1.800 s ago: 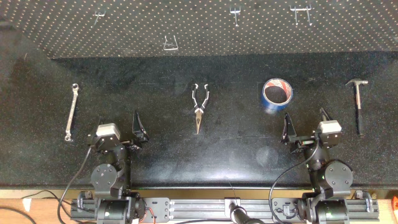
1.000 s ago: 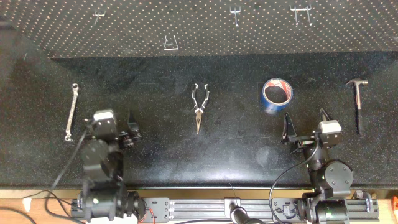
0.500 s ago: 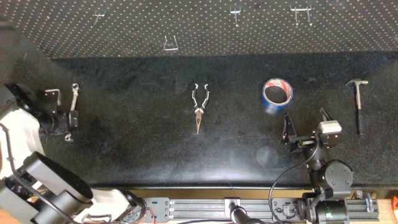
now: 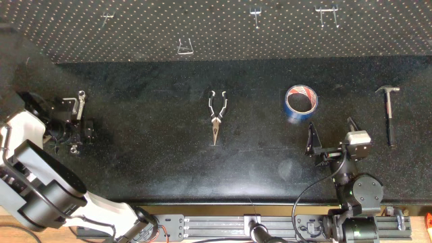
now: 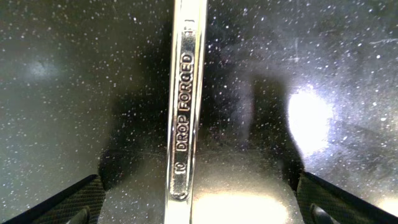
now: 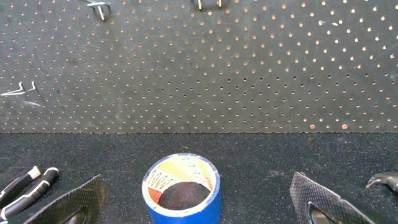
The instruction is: Place Tools Onto Pegboard
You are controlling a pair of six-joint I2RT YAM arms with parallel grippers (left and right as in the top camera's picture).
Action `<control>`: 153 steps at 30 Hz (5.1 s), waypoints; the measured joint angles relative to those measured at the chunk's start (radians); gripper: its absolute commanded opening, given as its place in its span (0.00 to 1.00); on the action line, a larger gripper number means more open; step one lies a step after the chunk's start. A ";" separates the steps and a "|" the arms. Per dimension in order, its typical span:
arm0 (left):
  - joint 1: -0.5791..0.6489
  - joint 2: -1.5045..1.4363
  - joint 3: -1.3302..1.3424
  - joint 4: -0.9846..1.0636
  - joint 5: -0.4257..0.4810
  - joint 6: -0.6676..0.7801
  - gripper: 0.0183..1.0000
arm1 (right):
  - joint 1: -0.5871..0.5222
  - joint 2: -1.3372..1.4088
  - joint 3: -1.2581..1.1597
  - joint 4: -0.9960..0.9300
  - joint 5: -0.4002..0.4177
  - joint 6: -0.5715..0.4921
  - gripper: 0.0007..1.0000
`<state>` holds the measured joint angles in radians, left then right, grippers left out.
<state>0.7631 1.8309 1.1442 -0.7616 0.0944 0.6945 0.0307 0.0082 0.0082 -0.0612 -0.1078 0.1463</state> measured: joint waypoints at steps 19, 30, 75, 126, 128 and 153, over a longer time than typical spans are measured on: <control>-0.103 -0.204 0.007 0.007 0.004 -0.270 0.01 | 0.000 0.000 0.000 0.000 0.000 0.000 0.98; -0.389 -0.953 -0.329 0.297 0.032 -0.486 0.01 | 0.000 0.000 0.000 0.000 0.000 0.000 0.98; -0.497 -0.571 -0.390 0.682 0.050 -0.583 0.01 | 0.000 0.000 0.000 0.000 0.000 0.000 0.98; -1.244 0.078 0.359 -0.249 -0.160 -1.275 1.00 | 0.000 0.000 0.000 0.000 0.000 0.000 0.98; -1.242 0.099 0.363 -0.246 -0.157 -1.275 1.00 | 0.000 0.000 0.000 0.000 0.000 0.000 0.98; -1.242 0.219 0.364 -0.167 -0.089 -1.218 0.99 | 0.000 0.000 0.000 0.000 0.000 0.000 0.98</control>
<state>-0.4786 2.0502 1.5082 -0.9283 0.0051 -0.5232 0.0307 0.0082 0.0082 -0.0608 -0.1078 0.1463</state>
